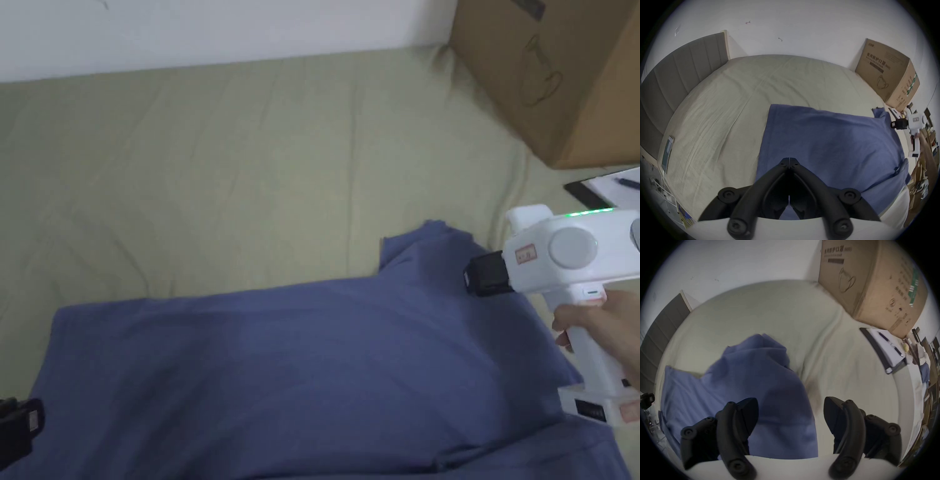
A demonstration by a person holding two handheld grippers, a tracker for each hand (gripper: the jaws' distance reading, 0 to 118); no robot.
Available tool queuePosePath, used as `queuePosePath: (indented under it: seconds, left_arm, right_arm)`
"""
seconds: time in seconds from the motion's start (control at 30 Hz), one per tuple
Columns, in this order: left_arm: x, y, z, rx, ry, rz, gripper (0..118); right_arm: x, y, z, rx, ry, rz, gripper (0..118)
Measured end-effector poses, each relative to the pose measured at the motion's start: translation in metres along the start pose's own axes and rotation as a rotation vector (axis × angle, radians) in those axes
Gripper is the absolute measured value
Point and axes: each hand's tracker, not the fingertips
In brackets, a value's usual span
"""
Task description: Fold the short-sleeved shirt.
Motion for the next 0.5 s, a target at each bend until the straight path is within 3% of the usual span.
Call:
queuePosePath:
  seconds: [0.03,0.1,0.13,0.17,0.2,0.27,0.3,0.33,0.37,0.4,0.43,0.5]
  left_arm:
    - [-0.001,0.0,-0.005,-0.014,0.008,-0.005,0]
    - [-0.003,-0.001,-0.011,-0.035,0.02,-0.003,0]
    - [-0.005,-0.001,-0.013,-0.043,0.021,-0.002,0]
    - [-0.005,0.0,-0.014,-0.046,0.023,-0.004,0]
    - [-0.005,0.001,-0.014,-0.045,0.025,-0.008,0]
    - [-0.008,0.008,-0.015,-0.038,0.007,-0.007,0]
    - [-0.011,0.015,-0.017,-0.037,-0.03,0.011,0]
    - [-0.014,0.022,-0.02,-0.044,-0.06,0.031,8]
    - [-0.017,0.031,-0.024,-0.039,-0.066,0.052,30]
    - [-0.02,0.042,-0.03,-0.045,-0.06,0.06,74]
    - [-0.022,0.054,-0.038,-0.06,-0.04,0.065,103]
    - [-0.025,0.073,-0.061,-0.081,-0.012,0.075,109]
  right_arm:
    - [0.001,0.001,-0.008,-0.021,0.016,0.002,70]
    - [-0.002,0.001,-0.009,-0.034,0.022,-0.021,58]
    - [-0.004,0.002,-0.007,-0.023,0.02,-0.006,44]
    - [-0.005,0.003,-0.004,-0.013,0.02,0.024,16]
    - [-0.005,0.004,0.0,0.003,0.013,0.024,0]
    - [-0.002,0.01,0.001,-0.019,0.062,-0.041,0]
    - [-0.002,0.011,0.001,-0.011,0.049,-0.021,0]
    - [0.0,0.008,-0.001,-0.013,0.05,-0.017,0]
    - [-0.001,0.008,-0.001,-0.013,0.047,-0.013,0]
    - [-0.001,0.008,0.001,-0.009,0.044,-0.011,0]
    - [-0.001,0.008,0.003,-0.005,0.041,-0.009,0]
    - [-0.003,0.006,0.0,-0.004,0.039,-0.009,0]
